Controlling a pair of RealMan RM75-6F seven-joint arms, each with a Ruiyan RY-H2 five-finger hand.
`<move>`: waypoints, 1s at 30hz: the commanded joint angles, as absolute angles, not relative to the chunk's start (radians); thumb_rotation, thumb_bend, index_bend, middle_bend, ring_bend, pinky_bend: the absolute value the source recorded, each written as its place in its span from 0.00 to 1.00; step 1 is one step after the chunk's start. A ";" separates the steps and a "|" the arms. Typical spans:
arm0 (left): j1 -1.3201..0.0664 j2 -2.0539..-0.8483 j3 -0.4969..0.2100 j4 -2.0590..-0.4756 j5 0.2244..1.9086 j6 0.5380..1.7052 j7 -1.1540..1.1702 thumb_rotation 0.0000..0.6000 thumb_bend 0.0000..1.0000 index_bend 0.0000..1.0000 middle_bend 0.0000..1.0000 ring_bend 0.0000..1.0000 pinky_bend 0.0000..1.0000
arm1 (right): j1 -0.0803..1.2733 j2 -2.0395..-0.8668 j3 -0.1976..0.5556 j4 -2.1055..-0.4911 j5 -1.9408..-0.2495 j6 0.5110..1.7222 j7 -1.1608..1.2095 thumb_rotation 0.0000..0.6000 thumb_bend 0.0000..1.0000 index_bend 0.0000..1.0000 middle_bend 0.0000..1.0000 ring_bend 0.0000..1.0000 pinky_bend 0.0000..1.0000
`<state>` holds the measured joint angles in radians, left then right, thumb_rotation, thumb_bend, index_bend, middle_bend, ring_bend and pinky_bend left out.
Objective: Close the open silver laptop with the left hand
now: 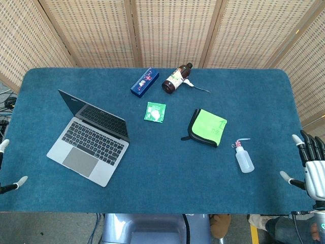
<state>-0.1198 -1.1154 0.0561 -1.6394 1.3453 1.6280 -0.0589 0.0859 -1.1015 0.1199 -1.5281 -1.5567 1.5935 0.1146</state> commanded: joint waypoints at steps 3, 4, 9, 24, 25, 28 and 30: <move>-0.107 -1.128 0.037 -1.611 1.363 1.630 -0.088 1.00 0.09 0.00 0.00 0.00 0.00 | 0.081 -1.097 0.123 -1.535 -1.549 1.600 0.122 1.00 0.00 0.01 0.00 0.00 0.00; -0.106 -1.128 0.036 -1.609 1.365 1.627 -0.090 1.00 0.09 0.00 0.00 0.00 0.00 | 0.081 -1.097 0.124 -1.535 -1.547 1.599 0.124 1.00 0.00 0.01 0.00 0.00 0.00; -0.121 -1.109 0.021 -1.629 1.385 1.600 -0.100 1.00 0.29 0.00 0.00 0.00 0.00 | 0.082 -1.095 0.128 -1.535 -1.539 1.596 0.140 1.00 0.00 0.01 0.00 0.00 0.00; -0.486 -0.853 -0.167 -1.771 1.464 1.214 -0.135 1.00 1.00 0.01 0.00 0.00 0.00 | 0.092 -1.103 0.142 -1.517 -1.503 1.571 0.145 1.00 0.00 0.01 0.00 0.00 0.00; -0.511 -0.854 -0.179 -1.769 1.452 1.180 -0.137 1.00 1.00 0.01 0.00 0.00 0.00 | 0.092 -1.104 0.143 -1.515 -1.500 1.569 0.146 1.00 0.00 0.01 0.00 0.00 0.00; -0.581 -0.860 -0.209 -1.771 1.400 1.071 -0.159 1.00 1.00 0.05 0.00 0.00 0.00 | 0.093 -1.105 0.147 -1.508 -1.490 1.564 0.151 1.00 0.00 0.01 0.00 0.00 0.00; -0.622 -0.866 -0.225 -1.766 1.363 1.006 -0.159 1.00 1.00 0.08 0.00 0.00 0.00 | 0.094 -1.106 0.149 -1.504 -1.484 1.560 0.152 1.00 0.00 0.01 0.00 0.00 0.00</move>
